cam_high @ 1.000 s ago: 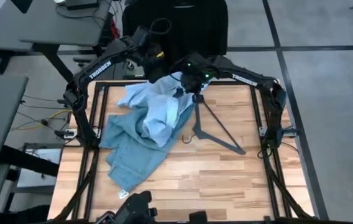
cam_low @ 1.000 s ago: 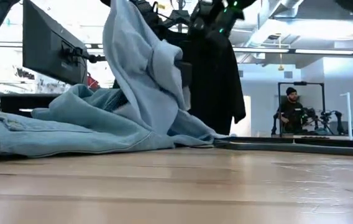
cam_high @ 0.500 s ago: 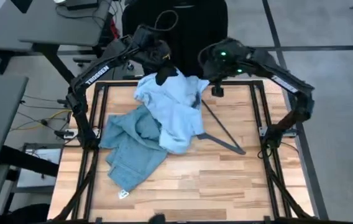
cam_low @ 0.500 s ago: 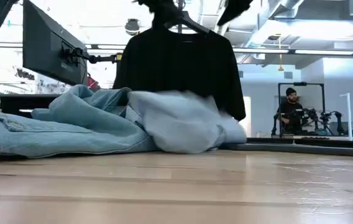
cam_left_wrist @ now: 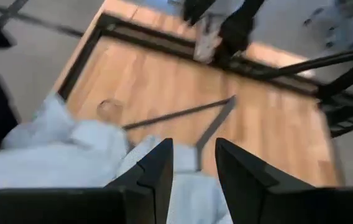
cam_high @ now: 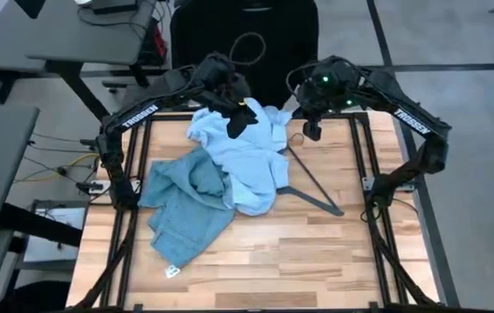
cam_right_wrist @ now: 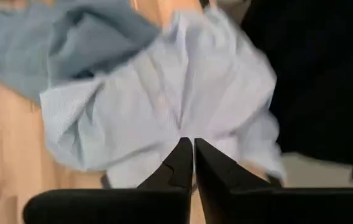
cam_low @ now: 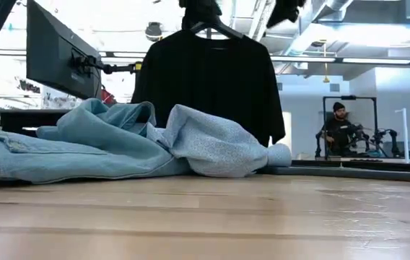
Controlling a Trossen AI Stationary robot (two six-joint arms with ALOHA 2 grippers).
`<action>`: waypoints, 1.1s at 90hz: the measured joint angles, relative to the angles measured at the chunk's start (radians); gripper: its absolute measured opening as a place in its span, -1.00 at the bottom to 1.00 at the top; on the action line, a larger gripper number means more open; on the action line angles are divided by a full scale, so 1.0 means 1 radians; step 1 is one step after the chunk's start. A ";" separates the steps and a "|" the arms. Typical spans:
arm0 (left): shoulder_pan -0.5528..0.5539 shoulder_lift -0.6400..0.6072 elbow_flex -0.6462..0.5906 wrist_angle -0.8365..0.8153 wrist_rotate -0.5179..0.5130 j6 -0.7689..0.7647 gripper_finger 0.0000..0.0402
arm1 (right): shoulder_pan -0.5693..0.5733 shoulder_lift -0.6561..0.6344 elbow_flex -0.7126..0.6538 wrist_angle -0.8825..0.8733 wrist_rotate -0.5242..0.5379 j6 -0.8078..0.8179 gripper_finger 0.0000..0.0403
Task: Hang clothes
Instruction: Unhang the blue shirt from the rack
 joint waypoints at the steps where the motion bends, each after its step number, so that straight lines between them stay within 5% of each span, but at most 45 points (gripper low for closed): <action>1: 0.004 0.000 -0.006 0.002 0.000 0.003 -0.49 | -0.004 0.000 -0.007 -0.001 -0.002 0.006 -0.91; 19: 0.105 0.016 -0.155 0.058 0.164 0.085 -0.49 | -0.051 0.000 -0.207 0.126 -0.099 0.078 -0.44; 30: 0.179 0.066 -0.285 0.167 0.306 0.115 -0.49 | -0.062 0.001 -0.390 0.361 -0.102 0.078 -0.15; 40: 0.212 0.130 -0.377 0.271 0.329 0.173 -0.49 | -0.061 0.002 -0.574 0.646 -0.102 0.079 -0.01; 57: 0.234 0.270 -0.417 0.394 0.445 0.188 -0.49 | -0.057 0.031 -0.811 1.002 -0.104 0.133 0.01; 65: 0.236 0.338 -0.418 0.407 0.537 0.185 -0.49 | -0.046 0.091 -0.842 1.017 -0.104 0.186 -0.03; 99: 0.242 0.418 -0.418 0.415 0.544 0.197 -0.49 | 0.004 0.307 -0.800 1.045 -0.092 0.185 -0.14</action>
